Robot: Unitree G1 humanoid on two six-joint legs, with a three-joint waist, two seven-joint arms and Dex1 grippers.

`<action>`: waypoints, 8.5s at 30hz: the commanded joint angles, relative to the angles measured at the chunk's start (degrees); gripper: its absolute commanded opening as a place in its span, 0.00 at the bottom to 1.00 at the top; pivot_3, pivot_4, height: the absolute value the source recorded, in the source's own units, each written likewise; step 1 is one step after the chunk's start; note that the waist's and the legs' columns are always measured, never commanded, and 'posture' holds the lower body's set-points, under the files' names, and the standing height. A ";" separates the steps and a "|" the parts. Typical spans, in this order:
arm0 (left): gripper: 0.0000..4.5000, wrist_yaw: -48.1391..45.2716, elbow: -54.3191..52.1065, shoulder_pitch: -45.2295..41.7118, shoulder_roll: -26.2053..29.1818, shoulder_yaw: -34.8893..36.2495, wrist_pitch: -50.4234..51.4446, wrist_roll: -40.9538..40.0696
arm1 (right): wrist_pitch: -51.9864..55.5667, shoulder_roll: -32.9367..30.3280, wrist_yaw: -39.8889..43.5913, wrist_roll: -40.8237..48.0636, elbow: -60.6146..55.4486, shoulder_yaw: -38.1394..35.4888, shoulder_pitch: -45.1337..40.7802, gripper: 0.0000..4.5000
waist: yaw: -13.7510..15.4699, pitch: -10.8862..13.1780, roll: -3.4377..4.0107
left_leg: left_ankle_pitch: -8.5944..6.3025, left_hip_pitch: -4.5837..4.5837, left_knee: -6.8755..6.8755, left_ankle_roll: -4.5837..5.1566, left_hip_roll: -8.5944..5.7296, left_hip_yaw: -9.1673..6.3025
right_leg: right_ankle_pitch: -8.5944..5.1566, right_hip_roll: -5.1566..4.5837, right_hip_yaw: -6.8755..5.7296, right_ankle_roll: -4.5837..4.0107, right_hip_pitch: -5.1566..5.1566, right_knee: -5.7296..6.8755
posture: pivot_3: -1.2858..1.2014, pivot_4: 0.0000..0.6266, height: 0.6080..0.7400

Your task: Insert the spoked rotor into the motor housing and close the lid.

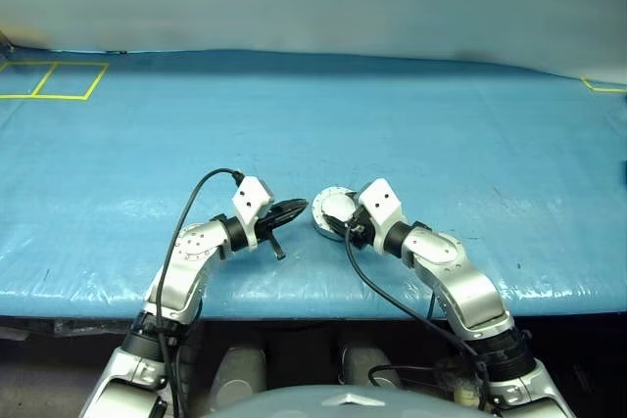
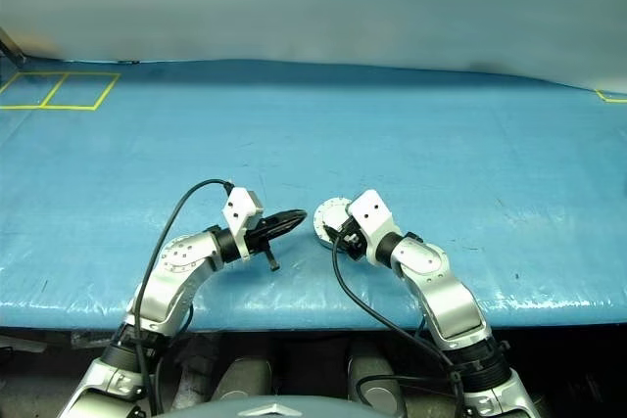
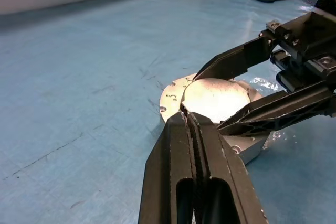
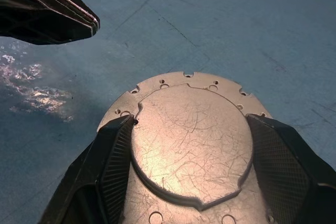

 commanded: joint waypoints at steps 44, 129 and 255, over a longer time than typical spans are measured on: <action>0.00 -3.19 19.41 -6.38 -5.59 -5.99 -7.41 9.77 | -4.94 5.06 -2.77 7.05 -9.87 -9.64 4.59 0.99 | 0.54 -0.27 0.03 | -0.01 -0.04 0.01 0.01 -0.14 -0.19 | -0.04 -0.06 -0.04 0.18 0.16 -0.18 | 0.52 0.24 1.00; 0.00 1.12 -8.17 3.93 -2.60 13.46 12.75 -17.75 | 16.37 23.59 -14.85 63.12 0.53 -29.26 8.31 0.29 | -1.23 -0.04 0.66 | -0.02 -0.58 -0.48 0.03 0.00 -0.16 | 0.00 0.03 0.02 0.21 -0.35 -0.70 | 0.52 0.24 1.00; 0.52 25.85 -3.99 -3.23 -15.66 30.24 18.25 -40.29 | 8.31 17.43 -20.75 56.83 -4.13 -19.70 -0.27 0.74 | -1.57 0.09 0.73 | 0.02 -1.09 -0.13 -0.03 -0.12 -0.37 | 0.21 0.02 -0.13 -0.10 -0.71 -0.47 | 0.52 0.24 1.00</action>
